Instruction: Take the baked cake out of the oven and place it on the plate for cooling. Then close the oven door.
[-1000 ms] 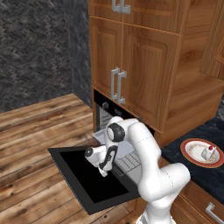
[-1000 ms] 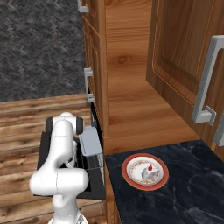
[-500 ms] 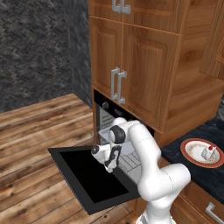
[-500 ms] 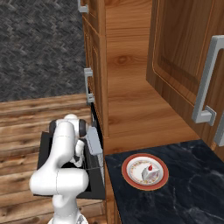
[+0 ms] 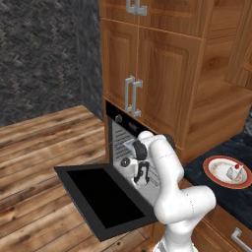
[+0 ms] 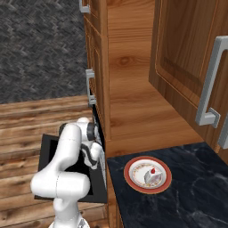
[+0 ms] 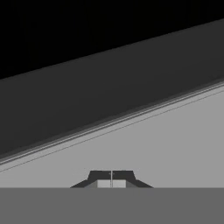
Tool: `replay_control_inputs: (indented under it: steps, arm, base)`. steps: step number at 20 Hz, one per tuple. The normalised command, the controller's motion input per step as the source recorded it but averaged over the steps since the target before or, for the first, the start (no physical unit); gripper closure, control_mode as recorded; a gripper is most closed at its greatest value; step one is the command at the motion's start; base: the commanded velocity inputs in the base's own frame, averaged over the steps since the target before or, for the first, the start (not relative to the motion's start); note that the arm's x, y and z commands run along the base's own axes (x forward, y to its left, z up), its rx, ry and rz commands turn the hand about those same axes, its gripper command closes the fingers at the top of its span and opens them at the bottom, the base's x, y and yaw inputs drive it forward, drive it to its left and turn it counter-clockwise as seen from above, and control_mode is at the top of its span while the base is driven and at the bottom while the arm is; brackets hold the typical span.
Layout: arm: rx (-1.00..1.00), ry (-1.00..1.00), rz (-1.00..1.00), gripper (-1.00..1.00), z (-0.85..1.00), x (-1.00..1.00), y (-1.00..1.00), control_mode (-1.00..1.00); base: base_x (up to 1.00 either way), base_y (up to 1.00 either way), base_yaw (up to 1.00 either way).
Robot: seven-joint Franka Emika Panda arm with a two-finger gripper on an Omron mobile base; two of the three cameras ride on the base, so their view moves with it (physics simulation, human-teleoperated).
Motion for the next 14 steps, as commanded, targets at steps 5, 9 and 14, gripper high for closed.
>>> replay_control_inputs:
  steps: [5,9,14]
  arm:
    - [0.06,-0.02,0.0,1.0,0.0,0.35,-0.88,-1.0]
    - [0.05,-0.11,0.0,1.0,0.0,0.1,-0.66,-1.0]
    - [0.0,-0.32,0.0,1.0,0.0,-0.18,-0.08,-1.0]
  base:
    - [0.0,0.0,0.0]
    - [0.0,0.0,0.0]
    - [0.0,0.0,0.0]
